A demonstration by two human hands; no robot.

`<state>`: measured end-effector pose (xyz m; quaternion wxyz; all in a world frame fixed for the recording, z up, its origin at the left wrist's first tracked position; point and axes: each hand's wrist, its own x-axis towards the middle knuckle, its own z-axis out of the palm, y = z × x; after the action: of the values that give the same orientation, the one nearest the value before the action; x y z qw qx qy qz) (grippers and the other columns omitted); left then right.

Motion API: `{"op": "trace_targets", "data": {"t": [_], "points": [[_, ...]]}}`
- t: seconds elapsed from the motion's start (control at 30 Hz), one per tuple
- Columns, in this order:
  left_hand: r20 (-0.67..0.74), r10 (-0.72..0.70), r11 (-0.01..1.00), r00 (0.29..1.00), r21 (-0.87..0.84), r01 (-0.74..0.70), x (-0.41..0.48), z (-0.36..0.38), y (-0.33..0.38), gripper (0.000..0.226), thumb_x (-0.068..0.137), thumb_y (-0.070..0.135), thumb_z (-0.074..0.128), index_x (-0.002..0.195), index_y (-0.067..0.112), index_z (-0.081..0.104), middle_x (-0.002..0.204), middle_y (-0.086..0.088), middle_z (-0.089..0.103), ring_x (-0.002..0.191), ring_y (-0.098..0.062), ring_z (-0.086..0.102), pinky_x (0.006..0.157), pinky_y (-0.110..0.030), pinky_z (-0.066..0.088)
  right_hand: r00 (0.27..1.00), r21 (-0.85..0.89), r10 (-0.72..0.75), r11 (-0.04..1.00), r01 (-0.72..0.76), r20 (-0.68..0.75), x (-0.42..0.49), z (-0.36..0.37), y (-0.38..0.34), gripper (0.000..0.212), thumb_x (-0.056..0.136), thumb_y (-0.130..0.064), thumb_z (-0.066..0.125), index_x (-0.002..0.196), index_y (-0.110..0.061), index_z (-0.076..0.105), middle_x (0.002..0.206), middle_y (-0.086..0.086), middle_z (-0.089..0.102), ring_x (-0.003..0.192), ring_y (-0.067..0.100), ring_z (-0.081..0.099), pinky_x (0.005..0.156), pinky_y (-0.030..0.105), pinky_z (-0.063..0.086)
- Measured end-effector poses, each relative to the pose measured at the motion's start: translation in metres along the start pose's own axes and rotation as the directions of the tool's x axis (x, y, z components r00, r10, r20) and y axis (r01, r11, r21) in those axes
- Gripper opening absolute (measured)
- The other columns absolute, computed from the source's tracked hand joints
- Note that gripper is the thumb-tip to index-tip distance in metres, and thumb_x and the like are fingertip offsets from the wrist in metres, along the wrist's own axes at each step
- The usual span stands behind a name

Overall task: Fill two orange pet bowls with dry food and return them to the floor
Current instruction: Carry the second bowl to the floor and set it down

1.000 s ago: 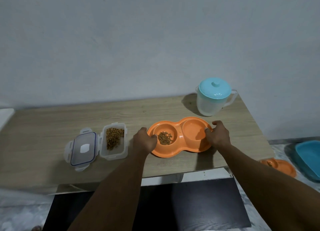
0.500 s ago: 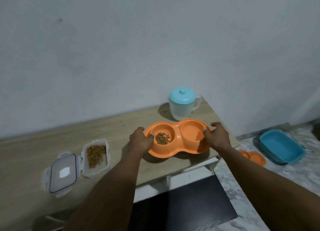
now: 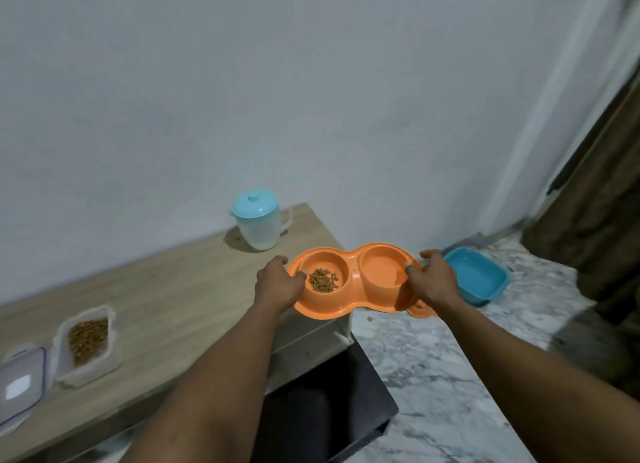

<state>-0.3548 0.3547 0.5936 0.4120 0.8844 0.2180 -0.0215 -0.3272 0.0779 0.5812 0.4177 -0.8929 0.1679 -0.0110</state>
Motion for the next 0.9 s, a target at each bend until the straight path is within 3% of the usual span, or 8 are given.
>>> {"op": "trace_targets", "data": {"t": [0.1, 0.23, 0.33, 0.53, 0.67, 0.9], "points": [[0.042, 0.041, 0.999, 0.998, 0.003, -0.041, -0.029, 0.041, 0.035, 0.065, 0.088, 0.041, 0.067, 0.146, 0.018, 0.047, 0.141, -0.015, 0.054, 0.125, -0.034, 0.055, 0.1, -0.04, 0.046, 0.999, -0.001, 0.023, 1.0, -0.023, -0.049, 0.002, -0.055, 0.037, 0.051, 0.094, -0.03, 0.064, 0.138, -0.01, 0.049, 0.131, 0.019, 0.061, 0.121, 0.037, 0.056, 0.098, 0.044, 0.046], [0.108, 0.087, 0.996, 0.99, -0.004, -0.087, -0.058, 0.098, 0.079, 0.065, 0.09, 0.041, 0.066, 0.146, 0.017, 0.046, 0.142, -0.016, 0.053, 0.13, -0.034, 0.05, 0.1, -0.038, 0.043, 0.992, 0.004, 0.06, 0.998, -0.06, -0.11, 0.011, -0.119, 0.086, 0.049, 0.09, -0.035, 0.065, 0.133, -0.016, 0.049, 0.125, 0.016, 0.064, 0.113, 0.036, 0.06, 0.096, 0.051, 0.052], [0.153, 0.112, 0.994, 0.982, -0.028, -0.109, -0.071, 0.138, 0.109, 0.067, 0.088, 0.043, 0.068, 0.146, 0.018, 0.045, 0.141, -0.017, 0.053, 0.127, -0.034, 0.052, 0.1, -0.04, 0.049, 0.984, -0.003, 0.091, 0.996, -0.092, -0.153, 0.02, -0.16, 0.115, 0.049, 0.091, -0.036, 0.064, 0.134, -0.02, 0.046, 0.128, 0.015, 0.061, 0.109, 0.034, 0.063, 0.09, 0.052, 0.056], [0.25, 0.168, 0.984, 0.954, 0.017, -0.178, -0.068, 0.212, 0.164, 0.067, 0.091, 0.04, 0.067, 0.149, 0.017, 0.041, 0.142, -0.017, 0.05, 0.114, -0.031, 0.058, 0.076, -0.031, 0.048, 0.963, 0.02, 0.171, 0.985, -0.171, -0.206, 0.06, -0.211, 0.17, 0.048, 0.092, -0.035, 0.064, 0.134, -0.02, 0.046, 0.124, 0.014, 0.063, 0.107, 0.032, 0.063, 0.084, 0.041, 0.055], [0.294, 0.164, 0.982, 0.942, 0.039, -0.183, -0.045, 0.262, 0.189, 0.068, 0.089, 0.041, 0.069, 0.147, 0.017, 0.042, 0.139, -0.019, 0.053, 0.122, -0.037, 0.056, 0.099, -0.044, 0.05, 0.951, 0.011, 0.218, 0.975, -0.221, -0.221, 0.1, -0.224, 0.203, 0.051, 0.093, -0.032, 0.064, 0.137, -0.016, 0.047, 0.124, 0.016, 0.064, 0.112, 0.033, 0.06, 0.086, 0.036, 0.047], [0.354, 0.13, 0.985, 0.926, 0.06, -0.161, 0.024, 0.349, 0.222, 0.068, 0.089, 0.036, 0.071, 0.147, 0.016, 0.042, 0.137, -0.014, 0.058, 0.119, -0.036, 0.059, 0.094, -0.049, 0.055, 0.936, 0.005, 0.277, 0.959, -0.283, -0.216, 0.195, -0.219, 0.247, 0.053, 0.092, -0.033, 0.066, 0.138, -0.018, 0.044, 0.124, 0.014, 0.063, 0.108, 0.033, 0.063, 0.091, 0.05, 0.055]]}}
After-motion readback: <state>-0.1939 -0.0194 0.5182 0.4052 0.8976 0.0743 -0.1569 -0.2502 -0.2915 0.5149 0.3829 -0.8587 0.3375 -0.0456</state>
